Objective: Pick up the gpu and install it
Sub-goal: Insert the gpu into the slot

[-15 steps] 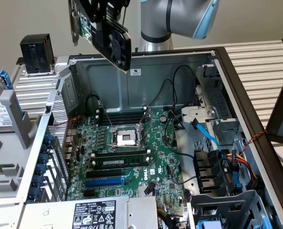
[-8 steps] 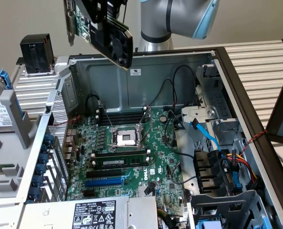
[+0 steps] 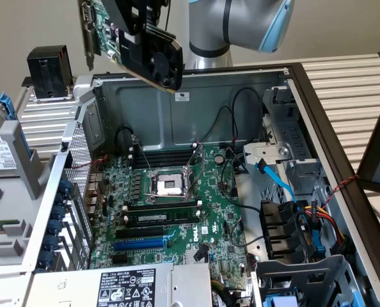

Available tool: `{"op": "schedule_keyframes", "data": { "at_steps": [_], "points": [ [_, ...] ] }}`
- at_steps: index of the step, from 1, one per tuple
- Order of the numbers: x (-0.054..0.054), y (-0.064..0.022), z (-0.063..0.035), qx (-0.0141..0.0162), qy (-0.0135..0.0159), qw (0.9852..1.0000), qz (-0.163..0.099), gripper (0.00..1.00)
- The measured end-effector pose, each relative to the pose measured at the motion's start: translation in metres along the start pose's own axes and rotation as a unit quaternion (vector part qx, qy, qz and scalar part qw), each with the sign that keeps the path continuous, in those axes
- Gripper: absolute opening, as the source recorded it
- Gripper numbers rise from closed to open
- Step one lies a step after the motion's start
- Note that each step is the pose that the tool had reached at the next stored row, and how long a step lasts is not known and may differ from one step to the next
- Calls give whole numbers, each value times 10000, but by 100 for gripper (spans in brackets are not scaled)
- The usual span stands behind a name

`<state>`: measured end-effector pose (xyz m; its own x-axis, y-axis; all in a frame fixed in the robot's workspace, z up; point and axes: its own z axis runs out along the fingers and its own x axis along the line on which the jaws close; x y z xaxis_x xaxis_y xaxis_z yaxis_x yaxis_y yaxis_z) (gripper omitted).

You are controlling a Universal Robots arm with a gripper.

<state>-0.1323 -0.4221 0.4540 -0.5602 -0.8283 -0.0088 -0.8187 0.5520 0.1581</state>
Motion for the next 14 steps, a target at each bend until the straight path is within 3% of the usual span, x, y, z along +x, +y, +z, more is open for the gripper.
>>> {"op": "schedule_keyframes", "data": {
  "at_steps": [4, 7, 11, 14],
  "points": [
    [0, -1, 5, 48, 22, 9993, -359, 28],
    [0, -1, 9, 86, 39, 9979, -634, 28],
    [0, -2, 14, 137, 60, 9949, -1000, 28],
    [0, -3, 18, 175, 77, 9917, -1275, 28]
  ]
}}
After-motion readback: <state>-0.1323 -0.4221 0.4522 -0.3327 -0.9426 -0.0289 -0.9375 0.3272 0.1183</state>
